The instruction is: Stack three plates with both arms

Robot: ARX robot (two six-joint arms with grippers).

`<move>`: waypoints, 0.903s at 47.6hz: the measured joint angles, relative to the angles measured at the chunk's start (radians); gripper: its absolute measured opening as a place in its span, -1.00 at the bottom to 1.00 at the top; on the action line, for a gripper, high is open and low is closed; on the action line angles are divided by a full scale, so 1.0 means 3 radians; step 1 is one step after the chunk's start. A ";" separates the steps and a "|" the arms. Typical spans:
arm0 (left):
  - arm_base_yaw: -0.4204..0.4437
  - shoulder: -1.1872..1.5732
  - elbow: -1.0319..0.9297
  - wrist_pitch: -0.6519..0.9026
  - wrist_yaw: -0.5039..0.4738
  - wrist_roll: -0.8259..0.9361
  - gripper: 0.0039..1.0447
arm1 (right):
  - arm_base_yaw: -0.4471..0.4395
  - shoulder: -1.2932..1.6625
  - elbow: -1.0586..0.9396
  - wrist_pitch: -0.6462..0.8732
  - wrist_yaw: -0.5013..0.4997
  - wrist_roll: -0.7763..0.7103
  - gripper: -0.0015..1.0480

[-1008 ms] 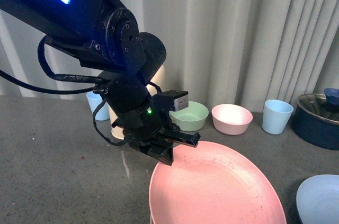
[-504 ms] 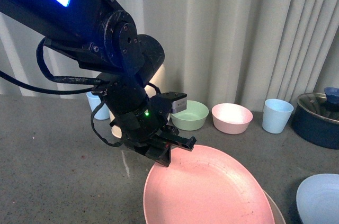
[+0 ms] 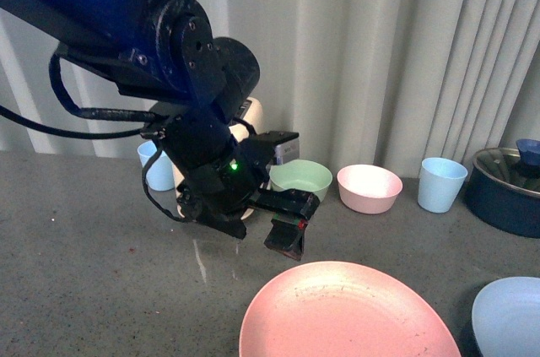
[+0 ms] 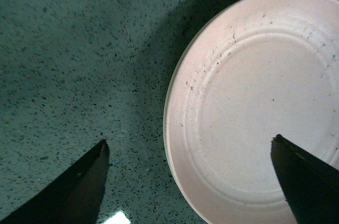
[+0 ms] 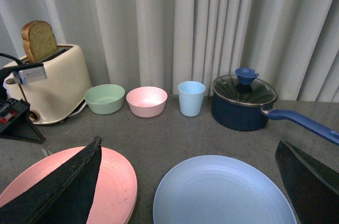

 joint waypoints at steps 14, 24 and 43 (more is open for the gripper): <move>0.0187 -0.0807 -0.0675 0.0641 -0.0177 0.0312 0.87 | 0.0000 0.0000 0.0000 0.0000 0.0000 0.0000 0.86; 0.0393 -0.1610 -0.1498 0.1142 -0.0182 0.0615 0.87 | 0.0000 0.0000 0.0000 0.0000 0.0000 0.0000 0.86; 0.0824 -0.3264 -0.3189 0.2686 -0.0844 0.0175 0.55 | 0.0000 0.0000 0.0000 0.0000 0.0000 0.0000 0.86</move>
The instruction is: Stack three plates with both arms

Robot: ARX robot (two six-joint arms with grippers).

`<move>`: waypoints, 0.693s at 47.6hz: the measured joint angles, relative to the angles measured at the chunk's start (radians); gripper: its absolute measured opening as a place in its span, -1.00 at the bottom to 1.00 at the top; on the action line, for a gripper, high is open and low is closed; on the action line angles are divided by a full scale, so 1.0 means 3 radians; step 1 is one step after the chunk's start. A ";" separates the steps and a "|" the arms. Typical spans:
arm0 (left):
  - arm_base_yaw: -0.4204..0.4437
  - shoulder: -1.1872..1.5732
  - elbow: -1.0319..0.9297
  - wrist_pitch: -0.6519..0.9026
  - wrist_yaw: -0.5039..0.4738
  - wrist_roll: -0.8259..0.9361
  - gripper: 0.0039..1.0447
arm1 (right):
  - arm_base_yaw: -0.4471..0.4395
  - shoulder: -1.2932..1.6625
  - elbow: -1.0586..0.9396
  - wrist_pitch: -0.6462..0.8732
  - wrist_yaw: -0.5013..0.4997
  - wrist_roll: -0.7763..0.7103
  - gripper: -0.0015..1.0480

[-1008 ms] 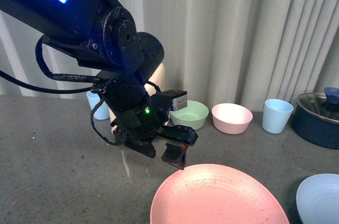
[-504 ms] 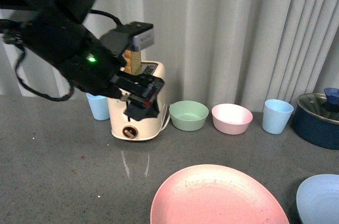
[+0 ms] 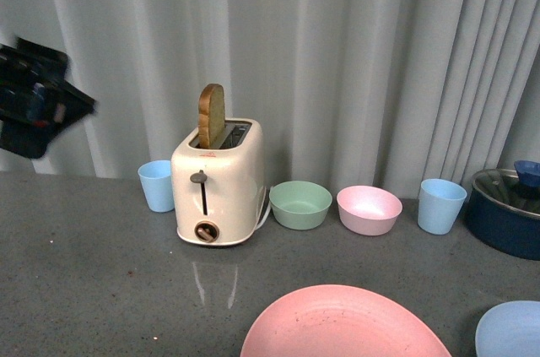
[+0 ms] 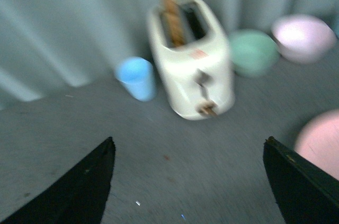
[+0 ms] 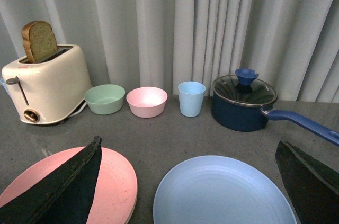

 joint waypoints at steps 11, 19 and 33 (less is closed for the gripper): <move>0.0212 -0.0707 -0.1328 0.1506 -0.0215 -0.0782 -0.44 | 0.0000 0.0000 0.0000 0.0000 -0.0001 0.0000 0.86; 0.0360 -0.0947 -0.1638 0.1550 -0.0076 -0.0816 -0.95 | -0.0001 0.0000 0.0000 0.0000 0.0000 0.0000 0.86; 0.0374 -0.1443 -0.2063 0.1508 -0.0066 -0.0844 -0.94 | 0.0000 0.0000 0.0000 0.0000 0.0000 0.0000 0.86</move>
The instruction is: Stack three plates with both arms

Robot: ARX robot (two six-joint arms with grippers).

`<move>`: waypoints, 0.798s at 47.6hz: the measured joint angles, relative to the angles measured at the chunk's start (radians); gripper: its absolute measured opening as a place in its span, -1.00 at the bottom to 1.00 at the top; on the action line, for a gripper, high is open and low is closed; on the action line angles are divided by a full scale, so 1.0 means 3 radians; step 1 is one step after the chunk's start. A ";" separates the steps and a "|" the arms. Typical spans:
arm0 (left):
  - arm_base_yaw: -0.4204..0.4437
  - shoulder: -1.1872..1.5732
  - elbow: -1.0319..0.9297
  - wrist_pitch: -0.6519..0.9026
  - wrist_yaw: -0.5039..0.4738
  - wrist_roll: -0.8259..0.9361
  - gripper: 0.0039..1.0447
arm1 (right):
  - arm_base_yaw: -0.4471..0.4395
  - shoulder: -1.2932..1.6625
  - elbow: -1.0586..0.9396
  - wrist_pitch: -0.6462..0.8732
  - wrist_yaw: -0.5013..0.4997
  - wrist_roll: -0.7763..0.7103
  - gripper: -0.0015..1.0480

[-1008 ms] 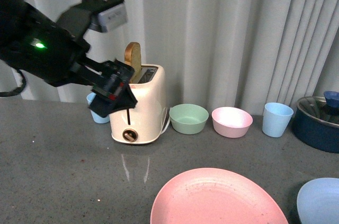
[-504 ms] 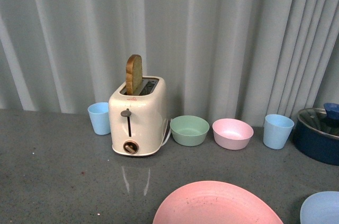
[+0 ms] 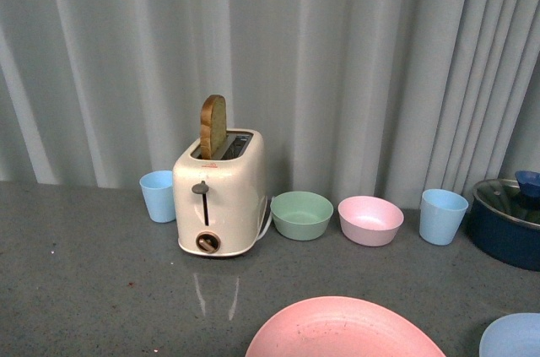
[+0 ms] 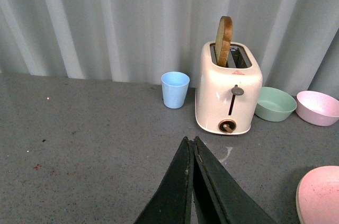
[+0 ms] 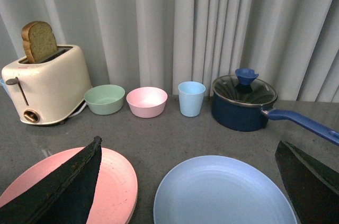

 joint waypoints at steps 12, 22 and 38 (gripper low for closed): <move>0.0000 -0.0451 -0.0237 -0.0225 0.0000 -0.0001 -0.94 | -0.0001 0.0000 0.0000 0.0000 0.0000 0.0000 0.86; 0.0000 -0.0904 -0.0376 -0.0535 0.0000 -0.0001 -0.94 | 0.0000 0.0000 0.0000 0.0000 0.0000 0.0000 0.86; 0.0000 -0.1420 -0.0448 -0.0862 0.0001 -0.0010 -0.94 | 0.0000 0.0000 0.0000 0.0000 0.0000 0.0000 0.86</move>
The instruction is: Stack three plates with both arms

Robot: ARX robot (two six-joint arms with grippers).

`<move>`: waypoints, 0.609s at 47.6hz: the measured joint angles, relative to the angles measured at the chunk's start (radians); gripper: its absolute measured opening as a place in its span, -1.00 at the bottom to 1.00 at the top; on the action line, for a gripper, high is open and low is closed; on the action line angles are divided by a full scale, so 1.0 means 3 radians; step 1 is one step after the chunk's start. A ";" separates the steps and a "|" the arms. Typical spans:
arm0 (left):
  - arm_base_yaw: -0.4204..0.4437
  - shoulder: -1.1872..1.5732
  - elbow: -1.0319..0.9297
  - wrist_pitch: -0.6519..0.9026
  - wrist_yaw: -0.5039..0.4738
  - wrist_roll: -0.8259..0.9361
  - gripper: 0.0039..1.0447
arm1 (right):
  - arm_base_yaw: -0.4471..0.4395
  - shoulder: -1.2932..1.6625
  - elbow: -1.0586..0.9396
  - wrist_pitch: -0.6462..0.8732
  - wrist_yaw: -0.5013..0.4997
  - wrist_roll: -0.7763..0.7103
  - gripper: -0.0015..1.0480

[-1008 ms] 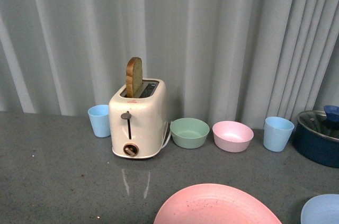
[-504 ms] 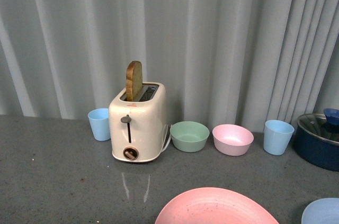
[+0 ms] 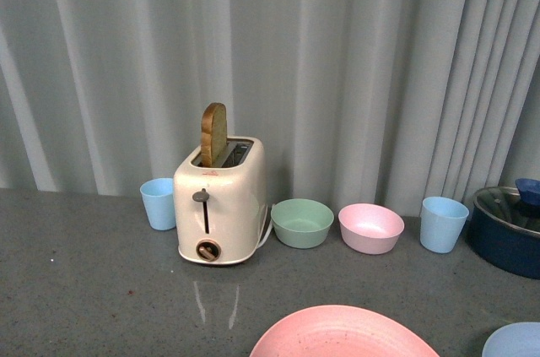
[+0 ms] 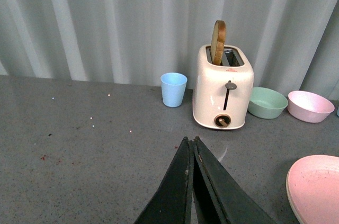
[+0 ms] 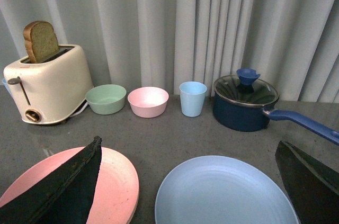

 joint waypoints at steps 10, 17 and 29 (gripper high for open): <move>0.0000 -0.0278 0.0000 -0.0276 0.0000 0.0000 -0.94 | -0.0001 0.0000 0.0000 0.0000 0.0000 0.0000 0.86; 0.0000 -0.0446 0.0000 -0.0439 0.0000 0.0000 -0.94 | 0.0000 0.0000 0.0000 0.0000 0.0000 0.0000 0.86; 0.0000 -0.0683 0.0000 -0.0671 0.0000 0.0000 -0.94 | 0.0000 0.0000 0.0000 0.0000 0.0000 0.0000 0.86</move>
